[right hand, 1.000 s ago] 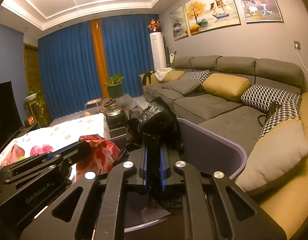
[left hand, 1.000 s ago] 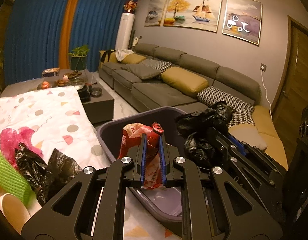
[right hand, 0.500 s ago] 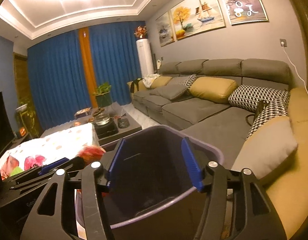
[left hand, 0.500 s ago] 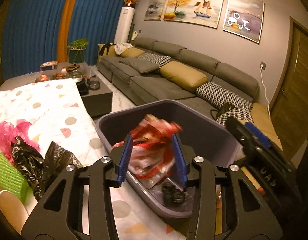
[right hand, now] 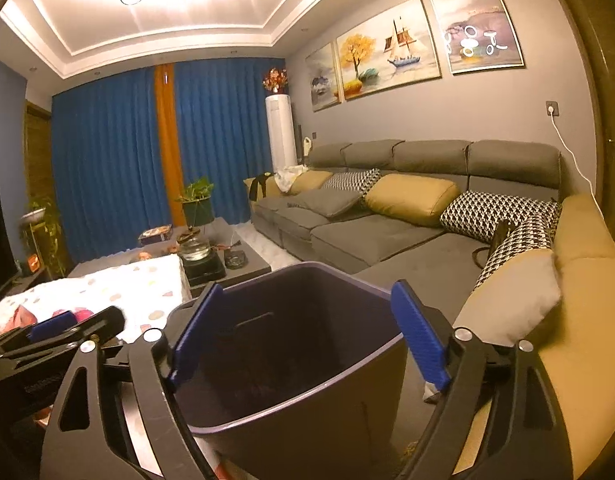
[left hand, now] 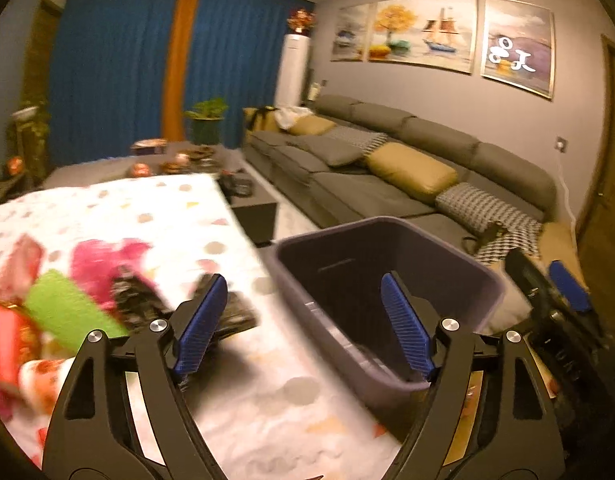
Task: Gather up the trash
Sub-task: 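Open both tools to drop the wrapper and black bag into the bin, then grasp the red paper cup with the left tool while the right tool grasps the white-orange cup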
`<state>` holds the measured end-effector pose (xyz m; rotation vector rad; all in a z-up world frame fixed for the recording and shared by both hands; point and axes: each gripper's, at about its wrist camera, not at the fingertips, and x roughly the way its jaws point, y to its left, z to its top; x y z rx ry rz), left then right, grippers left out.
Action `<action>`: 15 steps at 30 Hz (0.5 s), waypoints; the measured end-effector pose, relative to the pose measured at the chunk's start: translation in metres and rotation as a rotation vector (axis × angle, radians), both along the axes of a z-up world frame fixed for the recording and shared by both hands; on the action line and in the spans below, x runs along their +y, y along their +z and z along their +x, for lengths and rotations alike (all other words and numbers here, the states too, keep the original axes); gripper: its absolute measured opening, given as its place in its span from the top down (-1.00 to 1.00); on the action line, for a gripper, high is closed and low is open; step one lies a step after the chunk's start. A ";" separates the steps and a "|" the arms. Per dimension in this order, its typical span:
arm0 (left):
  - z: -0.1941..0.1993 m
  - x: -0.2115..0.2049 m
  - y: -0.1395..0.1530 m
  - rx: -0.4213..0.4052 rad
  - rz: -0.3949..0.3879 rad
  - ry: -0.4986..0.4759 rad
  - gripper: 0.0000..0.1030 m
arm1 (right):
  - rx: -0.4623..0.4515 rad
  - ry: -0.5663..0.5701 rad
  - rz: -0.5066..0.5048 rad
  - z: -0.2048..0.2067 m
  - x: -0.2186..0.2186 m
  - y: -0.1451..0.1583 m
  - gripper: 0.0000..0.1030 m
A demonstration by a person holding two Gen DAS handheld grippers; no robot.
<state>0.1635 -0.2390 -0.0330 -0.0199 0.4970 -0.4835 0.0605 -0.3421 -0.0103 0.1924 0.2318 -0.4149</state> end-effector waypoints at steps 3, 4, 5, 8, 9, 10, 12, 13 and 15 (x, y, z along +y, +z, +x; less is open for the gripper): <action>-0.013 0.020 0.001 -0.013 0.036 0.071 -0.53 | -0.011 0.011 0.000 -0.008 0.007 0.003 -0.67; -0.019 0.029 0.002 -0.016 0.037 0.087 -0.53 | -0.013 0.021 0.001 -0.010 0.011 0.004 -0.67; -0.022 0.036 0.003 -0.019 0.036 0.096 -0.53 | -0.014 0.035 0.004 -0.013 0.015 0.004 -0.68; -0.040 0.064 0.005 -0.038 0.036 0.138 -0.53 | -0.016 0.063 -0.009 -0.020 0.029 0.007 -0.68; -0.044 0.069 0.005 -0.043 0.037 0.149 -0.53 | -0.017 0.069 -0.013 -0.022 0.031 0.008 -0.68; -0.052 0.081 0.007 -0.057 0.036 0.171 -0.53 | -0.018 0.076 -0.020 -0.025 0.038 0.009 -0.68; -0.061 0.096 0.007 -0.072 0.028 0.195 -0.53 | -0.017 0.091 -0.034 -0.028 0.051 0.010 -0.68; -0.066 0.107 0.007 -0.072 0.025 0.215 -0.53 | -0.020 0.103 -0.038 -0.031 0.058 0.010 -0.68; -0.073 0.125 0.009 -0.073 0.011 0.243 -0.53 | -0.020 0.131 -0.038 -0.034 0.072 0.010 -0.68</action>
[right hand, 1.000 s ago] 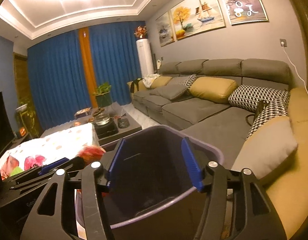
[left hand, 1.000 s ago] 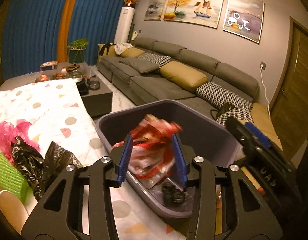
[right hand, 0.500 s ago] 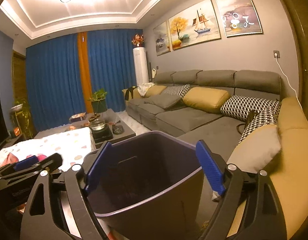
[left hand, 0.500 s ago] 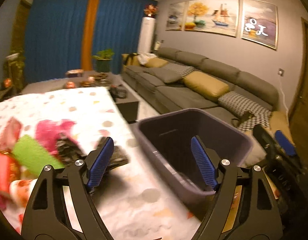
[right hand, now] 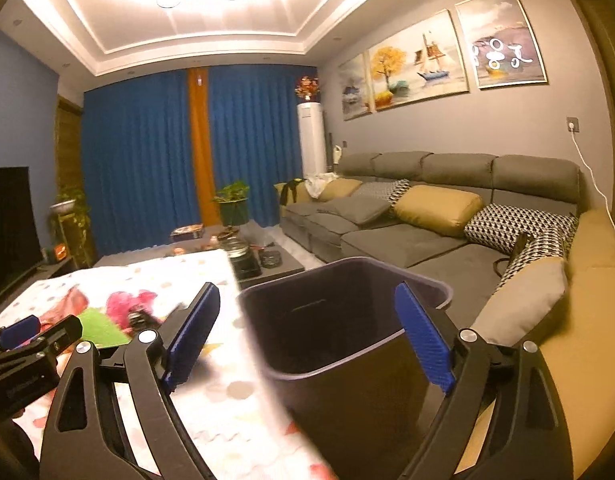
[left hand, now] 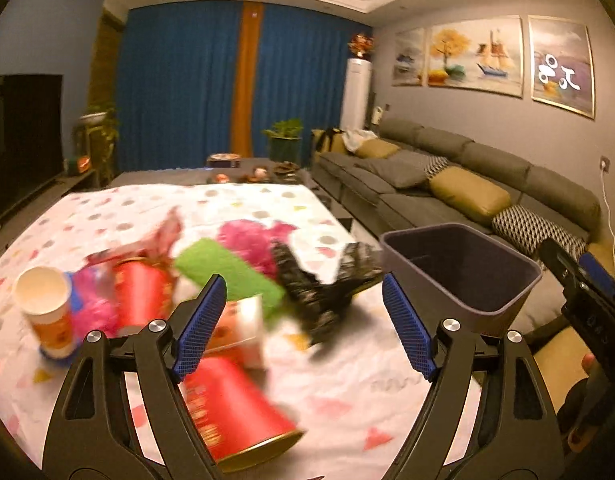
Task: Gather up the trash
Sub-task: 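Grasp the red paper cup with the left tool while the right tool grasps the white-orange cup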
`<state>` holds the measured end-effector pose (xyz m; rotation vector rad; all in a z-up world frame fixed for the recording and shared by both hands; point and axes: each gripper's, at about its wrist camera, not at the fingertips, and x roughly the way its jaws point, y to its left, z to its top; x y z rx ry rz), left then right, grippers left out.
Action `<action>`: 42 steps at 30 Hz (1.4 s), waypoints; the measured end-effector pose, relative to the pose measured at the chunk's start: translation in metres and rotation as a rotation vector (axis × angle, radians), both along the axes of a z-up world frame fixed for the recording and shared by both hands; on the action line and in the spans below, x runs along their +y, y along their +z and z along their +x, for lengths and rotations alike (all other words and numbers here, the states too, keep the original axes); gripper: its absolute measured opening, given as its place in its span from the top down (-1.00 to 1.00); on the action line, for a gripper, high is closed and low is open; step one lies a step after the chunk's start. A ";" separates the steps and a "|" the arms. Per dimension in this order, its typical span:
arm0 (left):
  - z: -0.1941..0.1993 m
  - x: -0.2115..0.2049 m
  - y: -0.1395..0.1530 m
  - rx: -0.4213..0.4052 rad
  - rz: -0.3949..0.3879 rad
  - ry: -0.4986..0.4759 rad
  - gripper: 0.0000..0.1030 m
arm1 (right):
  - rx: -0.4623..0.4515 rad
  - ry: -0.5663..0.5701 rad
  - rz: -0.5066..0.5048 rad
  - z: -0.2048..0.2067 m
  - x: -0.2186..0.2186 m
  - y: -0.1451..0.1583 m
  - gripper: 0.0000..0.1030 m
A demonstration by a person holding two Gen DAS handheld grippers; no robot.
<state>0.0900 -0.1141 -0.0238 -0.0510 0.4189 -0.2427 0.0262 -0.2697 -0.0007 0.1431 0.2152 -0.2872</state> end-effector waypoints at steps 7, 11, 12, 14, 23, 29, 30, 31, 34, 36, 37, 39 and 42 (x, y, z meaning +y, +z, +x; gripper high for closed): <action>-0.023 0.055 -0.006 -0.014 0.013 0.103 -0.53 | 0.019 0.118 0.009 -0.004 0.046 -0.003 -0.68; -0.030 0.082 -0.015 0.016 -0.001 0.130 -0.53 | 0.039 0.159 0.008 -0.004 0.071 -0.011 -0.67; -0.031 0.085 -0.017 0.023 -0.005 0.130 -0.53 | 0.043 0.169 0.012 -0.004 0.074 -0.012 -0.67; -0.036 0.092 -0.022 0.032 -0.002 0.113 -0.53 | 0.051 0.181 0.010 -0.004 0.083 -0.015 -0.67; -0.058 0.075 -0.045 0.074 0.053 -0.022 -0.53 | 0.054 0.186 0.011 -0.013 0.097 -0.020 -0.67; -0.047 0.061 -0.061 0.150 0.114 -0.057 -0.23 | 0.059 0.190 0.014 -0.015 0.095 -0.021 -0.67; -0.044 0.061 -0.063 0.170 0.113 -0.060 -0.16 | 0.060 0.191 0.014 -0.015 0.094 -0.021 -0.67; -0.040 0.060 -0.067 0.190 0.113 -0.057 -0.06 | 0.061 0.194 0.014 -0.015 0.094 -0.022 -0.67; -0.033 0.059 -0.074 0.225 0.130 -0.053 0.22 | 0.070 0.205 0.016 -0.011 0.094 -0.024 -0.67; -0.030 0.059 -0.077 0.244 0.133 -0.053 0.41 | 0.079 0.214 0.016 -0.009 0.096 -0.026 -0.64; -0.027 0.060 -0.079 0.257 0.128 -0.052 0.54 | 0.084 0.219 0.015 -0.007 0.096 -0.026 -0.63; -0.025 0.062 -0.080 0.269 0.121 -0.048 0.72 | 0.096 0.231 0.016 -0.003 0.098 -0.029 -0.57; -0.021 0.067 -0.080 0.287 0.091 -0.050 0.96 | 0.121 0.250 0.019 0.005 0.103 -0.034 -0.45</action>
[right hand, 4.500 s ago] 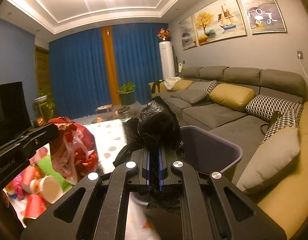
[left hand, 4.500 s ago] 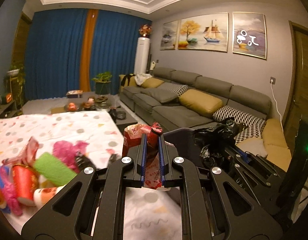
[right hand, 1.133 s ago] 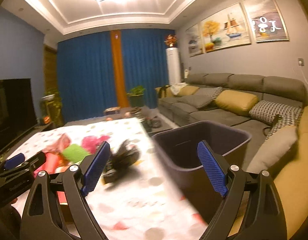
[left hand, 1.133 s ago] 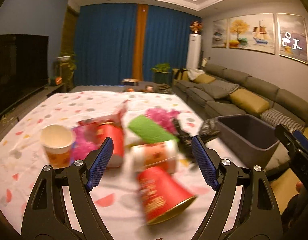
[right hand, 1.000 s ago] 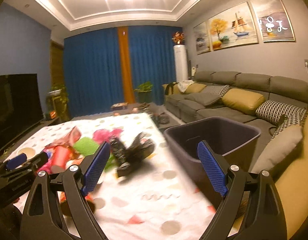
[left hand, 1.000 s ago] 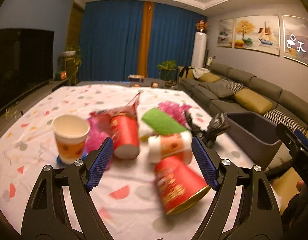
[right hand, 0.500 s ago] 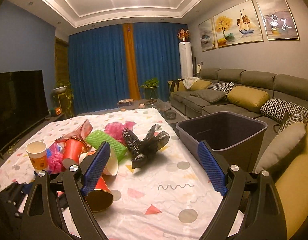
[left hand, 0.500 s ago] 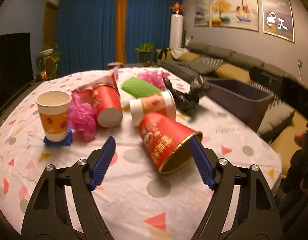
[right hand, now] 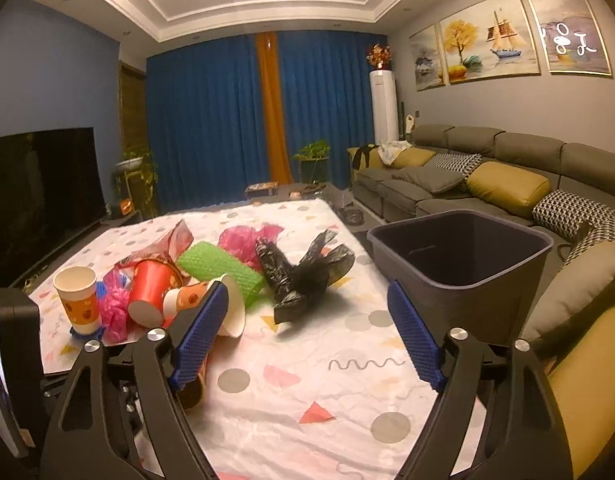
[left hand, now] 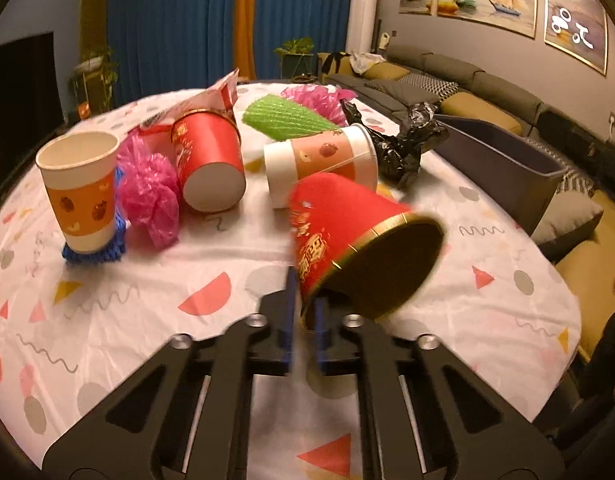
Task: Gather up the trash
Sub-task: 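Grasp the red paper cup with the left tool while the right tool grasps the white-orange cup, then carry the red cup and white-orange cup over the grey bin with both tools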
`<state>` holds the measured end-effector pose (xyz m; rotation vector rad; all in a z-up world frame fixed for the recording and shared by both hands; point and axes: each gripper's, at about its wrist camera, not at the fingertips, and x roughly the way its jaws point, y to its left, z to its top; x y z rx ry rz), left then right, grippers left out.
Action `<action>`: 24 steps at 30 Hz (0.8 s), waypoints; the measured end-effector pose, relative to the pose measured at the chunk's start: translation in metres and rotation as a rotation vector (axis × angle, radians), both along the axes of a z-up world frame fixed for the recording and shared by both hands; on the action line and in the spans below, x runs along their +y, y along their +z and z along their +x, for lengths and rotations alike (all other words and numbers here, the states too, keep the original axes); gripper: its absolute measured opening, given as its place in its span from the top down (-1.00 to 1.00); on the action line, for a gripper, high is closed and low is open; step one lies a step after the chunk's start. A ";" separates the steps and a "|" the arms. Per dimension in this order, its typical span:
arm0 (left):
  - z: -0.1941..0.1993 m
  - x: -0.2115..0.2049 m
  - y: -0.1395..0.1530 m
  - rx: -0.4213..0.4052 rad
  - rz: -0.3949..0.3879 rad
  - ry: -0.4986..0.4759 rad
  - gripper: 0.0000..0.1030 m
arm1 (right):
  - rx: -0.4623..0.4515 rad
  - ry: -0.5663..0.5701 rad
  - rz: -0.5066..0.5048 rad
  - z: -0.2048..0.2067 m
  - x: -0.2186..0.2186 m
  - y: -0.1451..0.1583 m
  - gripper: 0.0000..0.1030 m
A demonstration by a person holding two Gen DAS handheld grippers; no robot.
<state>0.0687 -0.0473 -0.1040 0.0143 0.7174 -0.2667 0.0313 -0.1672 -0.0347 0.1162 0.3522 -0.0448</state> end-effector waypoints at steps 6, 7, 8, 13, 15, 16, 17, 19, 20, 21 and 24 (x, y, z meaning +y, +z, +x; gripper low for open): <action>-0.007 0.010 0.010 -0.046 -0.024 0.012 0.96 | 0.062 0.064 0.019 0.021 0.014 -0.010 -0.20; -0.008 0.014 0.013 -0.051 -0.038 0.019 0.96 | 0.071 0.077 0.021 0.025 0.018 -0.011 -0.19; -0.009 0.019 0.017 -0.059 -0.048 0.027 0.96 | 0.078 0.087 0.018 0.028 0.021 -0.012 -0.18; -0.013 0.042 0.043 -0.127 -0.062 0.080 0.96 | 0.119 0.144 0.008 0.053 0.037 -0.018 -0.06; -0.014 0.052 0.050 -0.156 -0.056 0.110 0.96 | 0.135 0.160 0.004 0.063 0.043 -0.021 -0.04; -0.015 0.056 0.054 -0.168 -0.053 0.123 0.96 | 0.147 0.173 0.006 0.070 0.046 -0.022 -0.03; -0.015 0.059 0.056 -0.178 -0.049 0.135 0.96 | 0.159 0.186 0.010 0.075 0.049 -0.025 -0.02; -0.014 0.068 0.061 -0.193 -0.051 0.159 0.96 | 0.184 0.205 0.012 0.085 0.053 -0.028 -0.01; -0.014 0.071 0.062 -0.195 -0.054 0.167 0.96 | 0.195 0.217 0.016 0.089 0.054 -0.031 0.00; -0.014 0.074 0.063 -0.197 -0.055 0.175 0.96 | 0.208 0.227 0.021 0.093 0.055 -0.033 0.04; -0.012 0.080 0.064 -0.198 -0.055 0.193 0.96 | 0.242 0.257 0.045 0.103 0.055 -0.037 0.10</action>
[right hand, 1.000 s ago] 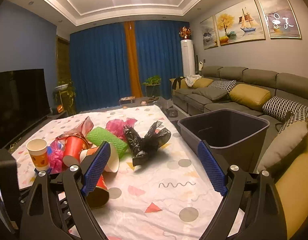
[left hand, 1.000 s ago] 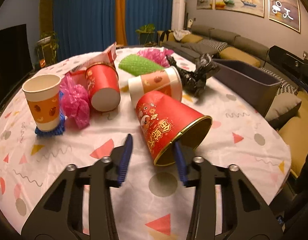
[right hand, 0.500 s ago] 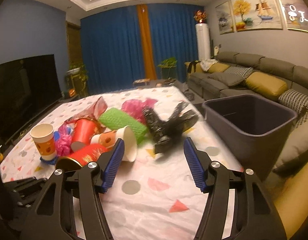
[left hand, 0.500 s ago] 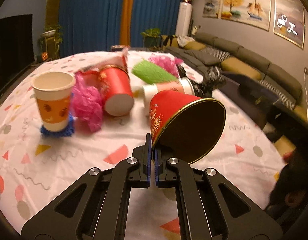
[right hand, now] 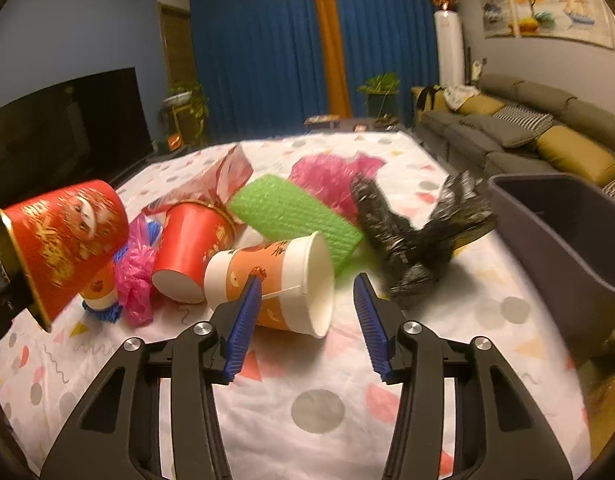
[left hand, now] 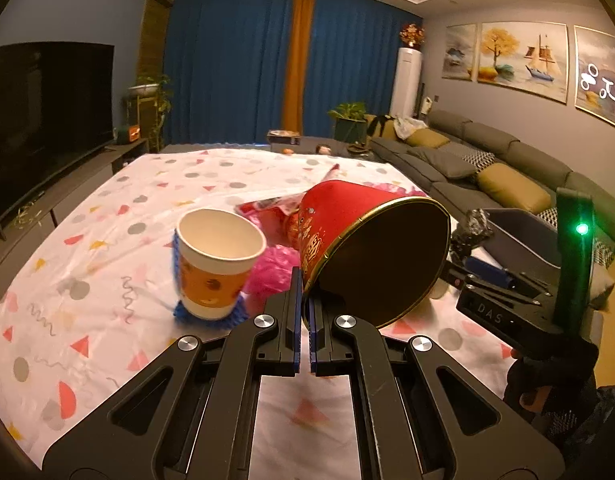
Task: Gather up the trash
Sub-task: 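Carry the red cup and white-orange cup over the grey bin with both tools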
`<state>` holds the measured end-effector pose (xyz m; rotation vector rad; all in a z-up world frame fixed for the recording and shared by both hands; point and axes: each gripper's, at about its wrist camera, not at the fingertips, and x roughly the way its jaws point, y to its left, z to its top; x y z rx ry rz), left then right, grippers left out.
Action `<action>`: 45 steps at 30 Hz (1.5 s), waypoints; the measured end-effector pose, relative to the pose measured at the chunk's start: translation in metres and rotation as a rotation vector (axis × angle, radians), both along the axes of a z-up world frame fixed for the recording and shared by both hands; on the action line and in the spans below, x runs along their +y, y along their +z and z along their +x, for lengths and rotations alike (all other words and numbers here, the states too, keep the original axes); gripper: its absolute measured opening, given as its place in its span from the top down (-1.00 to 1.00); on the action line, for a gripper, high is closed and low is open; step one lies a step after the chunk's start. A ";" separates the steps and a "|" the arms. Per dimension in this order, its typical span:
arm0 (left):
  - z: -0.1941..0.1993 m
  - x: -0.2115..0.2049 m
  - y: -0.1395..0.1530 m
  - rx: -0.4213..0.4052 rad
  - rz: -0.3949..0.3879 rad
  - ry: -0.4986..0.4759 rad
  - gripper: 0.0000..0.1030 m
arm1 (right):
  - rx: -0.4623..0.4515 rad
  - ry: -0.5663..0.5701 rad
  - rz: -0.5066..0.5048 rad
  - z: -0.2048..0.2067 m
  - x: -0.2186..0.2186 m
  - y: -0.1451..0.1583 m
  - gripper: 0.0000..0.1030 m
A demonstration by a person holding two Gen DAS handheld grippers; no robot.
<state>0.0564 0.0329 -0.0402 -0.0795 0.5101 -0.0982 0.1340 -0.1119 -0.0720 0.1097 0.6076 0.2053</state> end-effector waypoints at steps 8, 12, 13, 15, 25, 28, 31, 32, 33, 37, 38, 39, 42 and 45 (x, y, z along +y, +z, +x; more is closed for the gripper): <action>0.005 0.002 -0.002 0.013 -0.006 0.006 0.96 | 0.049 0.084 0.081 0.012 0.003 -0.005 0.35; 0.005 -0.001 -0.002 0.017 -0.006 0.005 0.96 | 0.055 0.119 0.114 0.009 0.005 -0.004 0.65; 0.005 -0.001 -0.002 0.016 -0.005 0.005 0.96 | 0.049 0.133 0.119 0.005 0.007 -0.004 0.68; 0.004 -0.001 -0.002 0.017 -0.005 0.006 0.96 | 0.030 0.149 0.119 -0.001 0.010 -0.001 0.83; -0.002 -0.004 0.001 0.001 -0.001 -0.003 0.96 | -0.086 0.152 0.103 -0.047 0.007 0.024 0.92; -0.005 -0.008 0.002 -0.004 0.001 -0.012 0.96 | -0.116 0.145 0.104 -0.061 0.000 0.033 0.92; -0.008 -0.013 0.004 -0.008 -0.002 -0.023 0.96 | -0.138 0.137 0.105 -0.072 -0.006 0.040 0.92; -0.008 -0.016 0.005 -0.010 -0.001 -0.027 0.96 | -0.143 0.135 0.103 -0.075 -0.008 0.042 0.92; -0.009 -0.018 0.006 -0.012 -0.001 -0.031 0.96 | -0.148 0.134 0.100 -0.078 -0.011 0.044 0.92; -0.011 -0.031 0.009 -0.022 0.006 -0.055 0.96 | -0.163 0.125 0.094 -0.087 -0.018 0.048 0.92; -0.011 -0.033 0.010 -0.024 0.007 -0.060 0.96 | -0.168 0.122 0.094 -0.089 -0.020 0.049 0.92; -0.011 -0.038 0.011 -0.028 0.011 -0.068 0.96 | -0.174 0.118 0.093 -0.092 -0.024 0.051 0.92; -0.010 -0.047 0.012 -0.033 0.018 -0.085 0.96 | -0.187 0.103 0.089 -0.100 -0.033 0.053 0.92; -0.009 -0.058 0.014 -0.042 0.028 -0.104 0.96 | -0.198 0.086 0.088 -0.102 -0.042 0.055 0.92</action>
